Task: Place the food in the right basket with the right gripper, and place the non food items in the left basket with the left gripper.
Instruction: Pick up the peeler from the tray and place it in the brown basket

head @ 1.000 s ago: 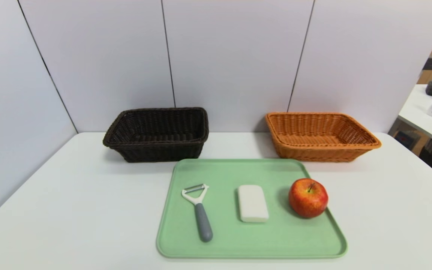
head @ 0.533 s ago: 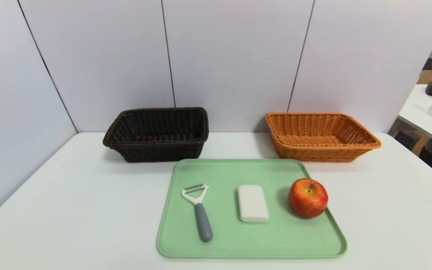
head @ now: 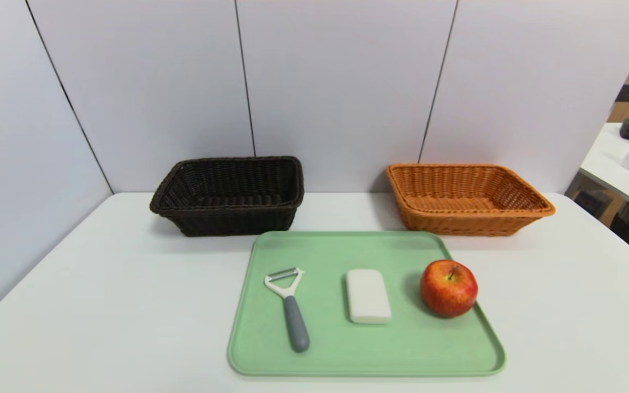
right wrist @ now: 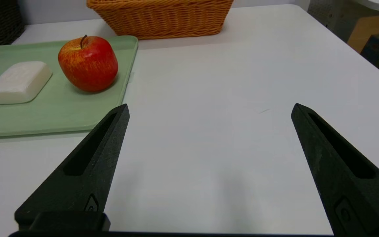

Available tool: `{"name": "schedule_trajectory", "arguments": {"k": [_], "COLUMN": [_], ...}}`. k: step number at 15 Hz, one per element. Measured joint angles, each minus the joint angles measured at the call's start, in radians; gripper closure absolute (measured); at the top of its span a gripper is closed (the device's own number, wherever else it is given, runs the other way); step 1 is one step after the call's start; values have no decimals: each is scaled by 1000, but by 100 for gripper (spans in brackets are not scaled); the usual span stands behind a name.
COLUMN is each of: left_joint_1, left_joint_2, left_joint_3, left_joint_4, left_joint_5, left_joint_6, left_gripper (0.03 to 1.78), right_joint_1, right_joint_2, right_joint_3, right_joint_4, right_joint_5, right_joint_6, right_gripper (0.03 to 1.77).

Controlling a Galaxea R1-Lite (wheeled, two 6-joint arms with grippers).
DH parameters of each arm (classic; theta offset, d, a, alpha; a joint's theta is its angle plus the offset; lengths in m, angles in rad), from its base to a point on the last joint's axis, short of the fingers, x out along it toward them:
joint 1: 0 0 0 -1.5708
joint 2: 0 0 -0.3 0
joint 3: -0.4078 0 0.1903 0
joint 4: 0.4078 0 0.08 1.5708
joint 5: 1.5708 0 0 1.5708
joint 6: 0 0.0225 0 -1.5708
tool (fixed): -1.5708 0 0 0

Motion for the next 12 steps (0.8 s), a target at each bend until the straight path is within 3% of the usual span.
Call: {"name": "schedule_trajectory", "arguments": {"k": [7, 12], "left_joint_1": [0, -18], "left_joint_2": [47, 209], "left_joint_3": [-113, -195], "left_joint_4": [67, 69], "left_joint_5": [-34, -67], "left_joint_6": [-30, -40], "left_gripper": [12, 12], "right_joint_1": [-1, 0], "right_joint_2": [103, 243], "right_joint_3": [-99, -170], "right_joint_4": [-1, 0], "right_joint_5": [-24, -25], "right_joint_6": [17, 17], "right_gripper": [10, 10]}}
